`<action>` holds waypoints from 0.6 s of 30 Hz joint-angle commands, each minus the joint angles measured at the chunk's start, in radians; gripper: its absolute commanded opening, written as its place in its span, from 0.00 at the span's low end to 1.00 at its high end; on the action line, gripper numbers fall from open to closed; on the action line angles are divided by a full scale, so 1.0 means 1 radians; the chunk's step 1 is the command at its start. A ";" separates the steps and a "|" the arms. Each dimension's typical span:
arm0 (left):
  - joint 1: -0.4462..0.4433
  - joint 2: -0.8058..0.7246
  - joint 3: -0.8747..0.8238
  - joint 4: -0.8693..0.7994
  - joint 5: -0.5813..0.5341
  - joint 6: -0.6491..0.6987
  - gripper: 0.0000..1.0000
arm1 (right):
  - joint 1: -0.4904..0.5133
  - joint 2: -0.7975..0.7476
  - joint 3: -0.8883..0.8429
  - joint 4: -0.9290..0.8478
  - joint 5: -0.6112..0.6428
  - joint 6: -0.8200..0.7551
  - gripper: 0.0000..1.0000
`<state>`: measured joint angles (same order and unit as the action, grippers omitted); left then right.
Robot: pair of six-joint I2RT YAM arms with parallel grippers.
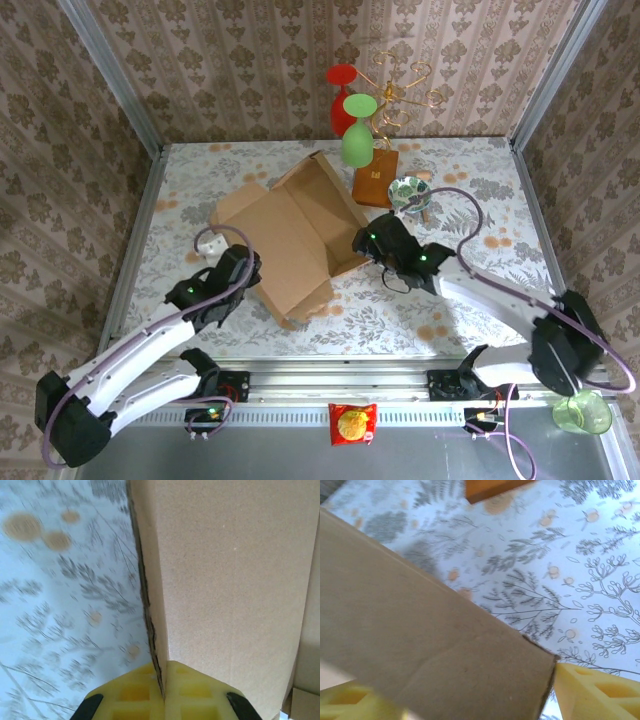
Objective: Fold the paper box
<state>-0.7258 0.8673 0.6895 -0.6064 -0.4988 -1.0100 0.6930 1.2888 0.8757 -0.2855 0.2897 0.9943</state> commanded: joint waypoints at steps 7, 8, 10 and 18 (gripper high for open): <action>0.116 0.119 0.305 -0.140 -0.107 0.650 0.00 | -0.004 -0.198 -0.046 0.057 -0.051 -0.159 0.74; 0.117 0.148 0.342 -0.131 -0.116 0.732 0.00 | -0.006 -0.198 -0.044 0.073 -0.070 -0.186 0.73; 0.114 0.188 0.400 -0.113 -0.109 0.881 0.00 | -0.008 -0.193 -0.040 0.096 -0.096 -0.234 0.72; 0.089 0.268 0.516 -0.076 0.050 1.371 0.00 | -0.013 -0.266 -0.133 0.395 -0.133 -0.595 0.66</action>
<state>-0.6270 1.1065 1.1503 -0.6609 -0.5144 0.0914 0.6853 1.0737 0.7845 -0.0631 0.1875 0.6086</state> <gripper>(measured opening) 0.053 0.668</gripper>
